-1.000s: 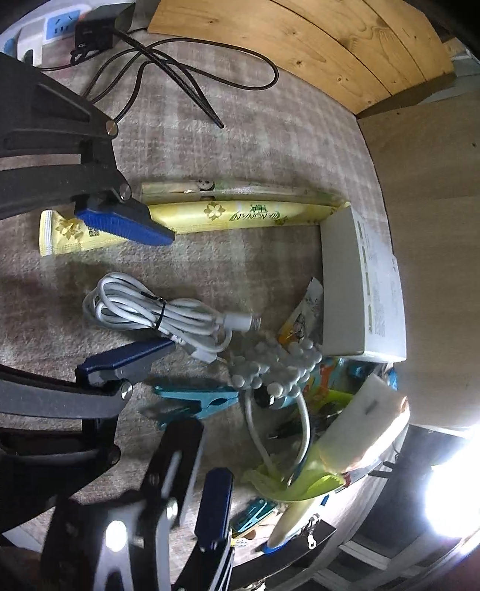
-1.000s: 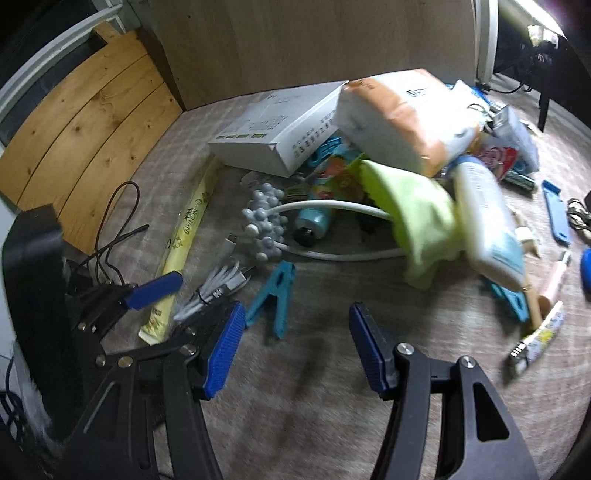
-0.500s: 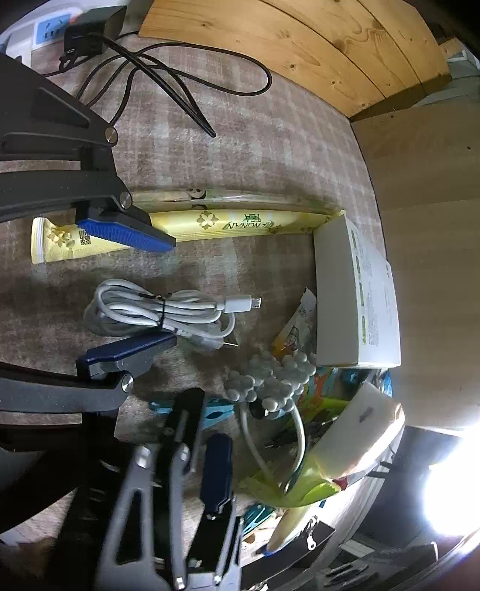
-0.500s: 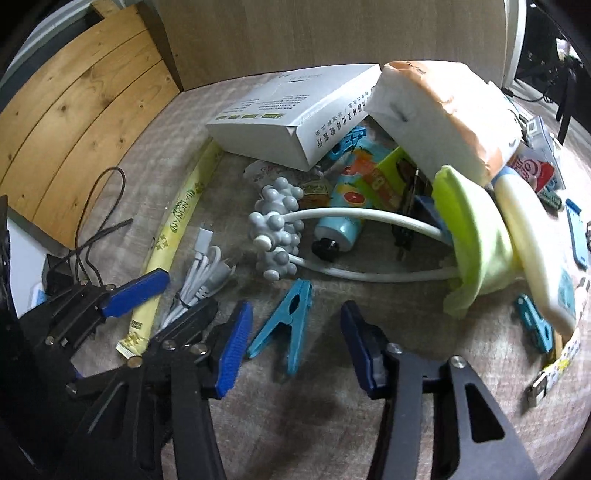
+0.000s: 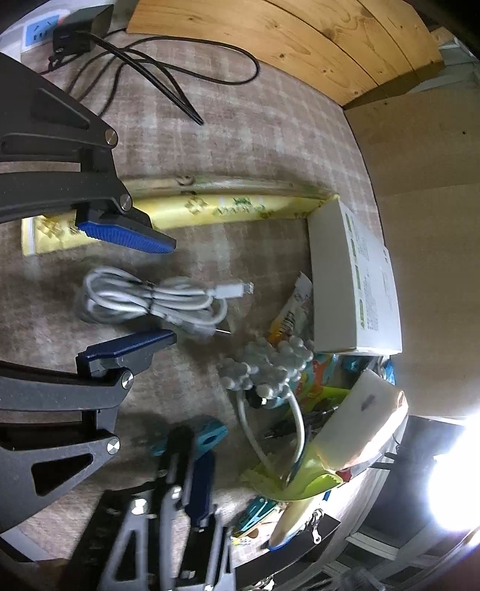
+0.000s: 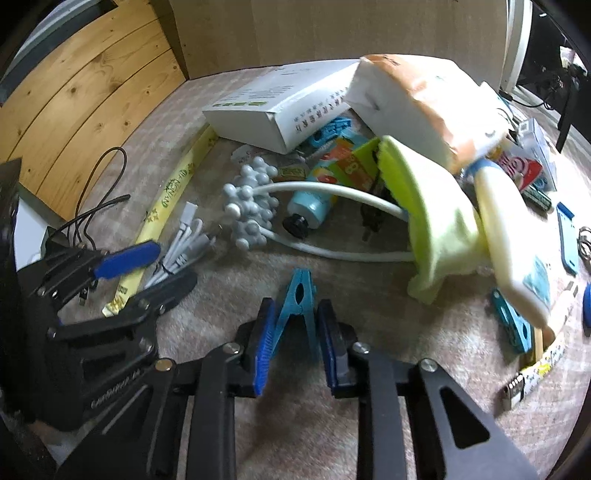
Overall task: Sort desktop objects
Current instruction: 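Grasp the white USB cable with the left gripper while the right grasps a blue clothespin, then carry the white cable and blue clothespin into the tray and open both grippers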
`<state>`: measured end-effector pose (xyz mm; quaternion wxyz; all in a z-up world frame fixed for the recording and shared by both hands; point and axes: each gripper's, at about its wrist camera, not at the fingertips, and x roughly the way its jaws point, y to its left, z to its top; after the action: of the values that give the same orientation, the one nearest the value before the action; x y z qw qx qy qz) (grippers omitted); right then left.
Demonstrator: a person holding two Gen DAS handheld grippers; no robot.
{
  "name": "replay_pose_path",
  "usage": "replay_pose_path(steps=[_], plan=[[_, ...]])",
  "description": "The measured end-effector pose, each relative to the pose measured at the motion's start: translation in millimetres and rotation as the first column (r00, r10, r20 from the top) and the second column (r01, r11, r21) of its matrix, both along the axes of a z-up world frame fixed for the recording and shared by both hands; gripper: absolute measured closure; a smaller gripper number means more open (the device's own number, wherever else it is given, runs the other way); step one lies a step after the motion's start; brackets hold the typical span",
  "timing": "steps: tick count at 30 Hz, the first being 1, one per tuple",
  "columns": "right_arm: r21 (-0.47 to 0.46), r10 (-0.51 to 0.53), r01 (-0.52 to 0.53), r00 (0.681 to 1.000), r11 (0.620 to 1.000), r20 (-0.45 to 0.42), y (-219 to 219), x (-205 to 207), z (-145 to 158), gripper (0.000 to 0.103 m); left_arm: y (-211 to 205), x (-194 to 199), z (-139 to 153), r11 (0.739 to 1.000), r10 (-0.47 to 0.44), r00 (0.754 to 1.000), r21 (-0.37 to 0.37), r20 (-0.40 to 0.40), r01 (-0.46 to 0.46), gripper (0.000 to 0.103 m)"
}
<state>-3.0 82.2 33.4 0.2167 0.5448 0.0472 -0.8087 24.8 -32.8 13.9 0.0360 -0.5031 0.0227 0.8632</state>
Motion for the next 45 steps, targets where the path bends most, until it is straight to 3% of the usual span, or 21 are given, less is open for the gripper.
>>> replay_pose_path(steps=[1, 3, 4, 11, 22, 28, 31, 40, 45], plan=[[-0.001, -0.001, 0.001, 1.000, 1.000, 0.001, 1, 1, 0, 0.080, 1, -3, 0, 1.000, 0.003, 1.000, -0.004, -0.002, -0.003, 0.063], [-0.002, -0.002, 0.002, 1.000, 1.000, 0.000, 2, 2, 0, 0.080, 1, -6, 1, 1.000, 0.020, 1.000, 0.017, -0.003, -0.020, 0.077], [-0.007, -0.004, 0.004, 1.000, 1.000, 0.001, 4, 3, 0, 0.080, 0, -6, 1, 0.999, 0.029, 1.000, 0.025, -0.003, -0.028, 0.078], [-0.072, -0.027, 0.027, 1.000, 0.997, 0.007, 16, 7, 2, 0.081, -15, 11, 6, 0.976, 0.125, 0.992, 0.175, 0.028, -0.128, 0.079], [-0.131, -0.020, 0.015, 0.999, 0.991, -0.036, 43, 18, 31, 0.081, 16, 22, 35, 0.976, 0.130, 0.992, 0.176, -0.011, -0.126, 0.080], [-0.150, -0.057, 0.045, 0.995, 0.988, -0.078, 90, 21, 54, 0.081, 63, 18, 57, 0.984, 0.077, 0.996, 0.165, -0.051, -0.067, 0.090], [-0.155, -0.092, 0.077, 0.991, 0.985, -0.096, 121, 21, 64, 0.081, 94, 17, 64, 0.986, 0.047, 0.997, 0.165, -0.063, -0.036, 0.090], [-0.169, -0.224, 0.200, 0.965, 0.965, -0.137, 242, 27, 88, 0.081, 201, 2, 86, 0.978, -0.070, 0.993, 0.191, -0.097, 0.087, 0.090], [-0.167, -0.316, 0.289, 0.935, 0.943, -0.161, 320, 27, 96, 0.081, 279, -10, 93, 0.964, -0.160, 0.981, 0.196, -0.112, 0.179, 0.090]])
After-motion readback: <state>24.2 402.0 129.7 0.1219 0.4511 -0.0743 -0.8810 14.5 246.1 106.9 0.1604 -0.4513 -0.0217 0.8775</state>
